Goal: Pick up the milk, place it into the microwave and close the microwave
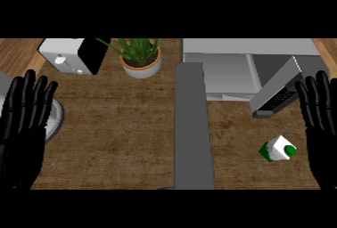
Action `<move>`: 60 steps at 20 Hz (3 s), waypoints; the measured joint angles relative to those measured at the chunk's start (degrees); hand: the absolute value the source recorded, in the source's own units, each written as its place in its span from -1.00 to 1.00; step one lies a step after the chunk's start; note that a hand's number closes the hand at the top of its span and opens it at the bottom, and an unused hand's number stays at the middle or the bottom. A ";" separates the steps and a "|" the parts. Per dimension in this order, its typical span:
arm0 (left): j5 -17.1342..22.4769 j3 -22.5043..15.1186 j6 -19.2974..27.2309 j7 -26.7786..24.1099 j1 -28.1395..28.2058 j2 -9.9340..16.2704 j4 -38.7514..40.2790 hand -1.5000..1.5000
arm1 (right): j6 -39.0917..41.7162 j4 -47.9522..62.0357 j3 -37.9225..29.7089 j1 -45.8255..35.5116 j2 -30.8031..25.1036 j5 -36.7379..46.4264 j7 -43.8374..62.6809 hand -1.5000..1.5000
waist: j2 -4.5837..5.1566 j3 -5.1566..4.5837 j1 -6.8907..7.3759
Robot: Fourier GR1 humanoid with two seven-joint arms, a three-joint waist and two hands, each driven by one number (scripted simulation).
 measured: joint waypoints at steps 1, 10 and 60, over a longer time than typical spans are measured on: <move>0.36 0.05 -0.65 -0.82 0.94 0.01 -0.06 -1.00 | 0.26 -0.45 0.29 0.44 0.07 0.02 -0.07 -1.00 | 0.09 0.09 -0.21; 4.28 -0.21 -3.29 -2.22 -0.30 -1.37 7.15 -1.00 | 18.42 0.73 -10.16 12.51 -9.69 -19.35 -4.71 -1.00 | 0.41 0.41 -2.22; 7.63 -18.82 2.31 -21.81 19.74 2.08 12.21 -1.00 | 11.72 81.28 -17.11 -8.91 -13.47 9.85 -53.63 -1.00 | 0.59 0.47 -0.27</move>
